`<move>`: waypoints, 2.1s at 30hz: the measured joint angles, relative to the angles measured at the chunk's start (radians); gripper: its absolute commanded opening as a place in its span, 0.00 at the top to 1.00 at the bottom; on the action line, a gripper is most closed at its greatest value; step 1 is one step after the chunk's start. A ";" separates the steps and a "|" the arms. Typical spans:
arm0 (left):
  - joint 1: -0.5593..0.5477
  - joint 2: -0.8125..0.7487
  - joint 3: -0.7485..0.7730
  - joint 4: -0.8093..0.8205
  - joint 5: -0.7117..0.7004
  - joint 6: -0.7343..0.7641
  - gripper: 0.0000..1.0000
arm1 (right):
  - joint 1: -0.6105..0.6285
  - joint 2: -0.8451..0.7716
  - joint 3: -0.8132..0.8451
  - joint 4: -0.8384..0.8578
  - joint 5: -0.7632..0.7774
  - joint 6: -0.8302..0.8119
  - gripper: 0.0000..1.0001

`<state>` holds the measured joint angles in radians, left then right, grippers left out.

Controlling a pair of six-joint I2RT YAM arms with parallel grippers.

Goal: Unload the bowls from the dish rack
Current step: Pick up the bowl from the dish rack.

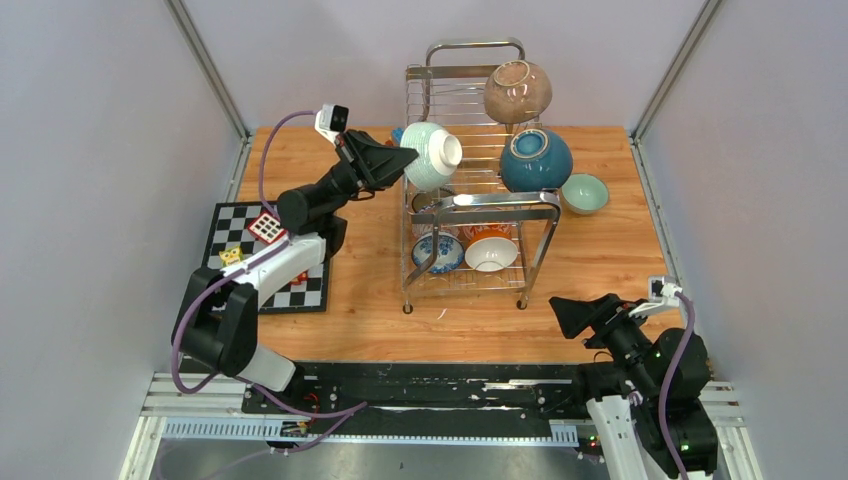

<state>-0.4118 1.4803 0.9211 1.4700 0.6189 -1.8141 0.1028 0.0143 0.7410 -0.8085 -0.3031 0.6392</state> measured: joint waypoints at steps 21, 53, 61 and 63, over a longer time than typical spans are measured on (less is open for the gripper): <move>-0.010 -0.283 0.269 -0.590 0.061 0.328 1.00 | 0.008 0.008 0.071 0.000 -0.010 -0.031 0.19; -0.158 -0.899 0.274 -2.109 -0.311 1.280 1.00 | 0.043 0.338 0.320 -0.107 -0.229 -0.132 0.27; -0.213 -0.891 0.253 -2.287 -0.398 1.391 1.00 | 0.043 0.319 0.200 -0.197 -0.238 -0.162 0.27; -0.227 -0.891 0.235 -2.316 -0.412 1.418 1.00 | 0.043 0.305 0.149 -0.208 -0.242 -0.161 0.27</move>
<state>-0.6384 0.5892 1.1561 -0.8455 0.2070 -0.3965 0.1463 0.3191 0.8902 -1.0168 -0.5453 0.4782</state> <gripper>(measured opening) 0.042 0.730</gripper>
